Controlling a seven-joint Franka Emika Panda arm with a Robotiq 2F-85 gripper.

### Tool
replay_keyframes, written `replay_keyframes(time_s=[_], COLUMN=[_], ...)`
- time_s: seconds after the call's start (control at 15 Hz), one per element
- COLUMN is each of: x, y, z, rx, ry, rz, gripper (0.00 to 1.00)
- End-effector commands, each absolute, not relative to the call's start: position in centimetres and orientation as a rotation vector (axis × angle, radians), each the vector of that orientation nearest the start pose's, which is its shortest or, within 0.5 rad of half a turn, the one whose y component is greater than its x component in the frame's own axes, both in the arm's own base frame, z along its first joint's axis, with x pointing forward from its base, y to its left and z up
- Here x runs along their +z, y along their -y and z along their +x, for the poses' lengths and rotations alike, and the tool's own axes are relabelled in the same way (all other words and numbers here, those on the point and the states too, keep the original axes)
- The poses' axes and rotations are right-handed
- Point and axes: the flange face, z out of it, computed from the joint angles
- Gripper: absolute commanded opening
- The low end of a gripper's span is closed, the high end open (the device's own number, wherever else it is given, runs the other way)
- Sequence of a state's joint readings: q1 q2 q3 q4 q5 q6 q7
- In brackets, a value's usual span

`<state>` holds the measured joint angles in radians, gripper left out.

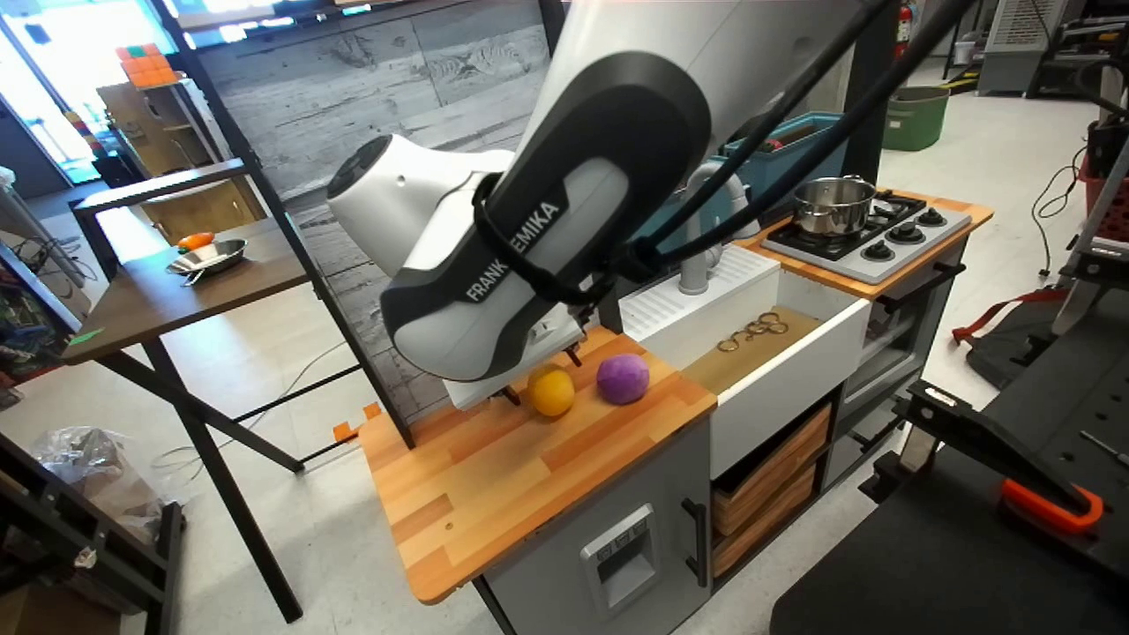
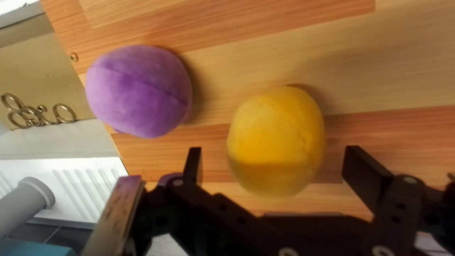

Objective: Move the yellow object slightly forward

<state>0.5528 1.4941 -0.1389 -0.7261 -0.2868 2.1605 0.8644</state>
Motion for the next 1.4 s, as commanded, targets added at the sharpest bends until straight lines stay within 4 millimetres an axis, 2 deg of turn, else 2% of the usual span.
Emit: replay_keyframes(time_s=[0.0, 0.2, 0.47, 0.67, 0.73, 0.93, 1.13, 1.2, 1.33], x=[4.1, 7.1, 9.0, 11.5, 12.8, 14.8, 15.6, 14.7, 15.0], y=[-36.2, -37.5, -38.5, -38.6, -38.7, -38.5, -38.0, -38.4, -38.2], z=[69.2, 69.6, 69.0, 69.5, 69.5, 69.1, 67.1, 68.9, 68.1], rx=[-0.357, -0.273, -0.073, -0.008, 0.049, 0.190, 0.363, 0.236, 0.297], ry=[-0.205, -0.143, -0.109, -0.149, -0.116, -0.058, 0.020, -0.045, -0.011], rz=[-3.398, -3.328, -3.216, -3.125, -3.066, -2.973, -2.905, -2.956, -2.933], gripper=[1.00, 1.00, 1.00, 1.00, 1.00, 1.00, 1.00, 1.00, 1.00])
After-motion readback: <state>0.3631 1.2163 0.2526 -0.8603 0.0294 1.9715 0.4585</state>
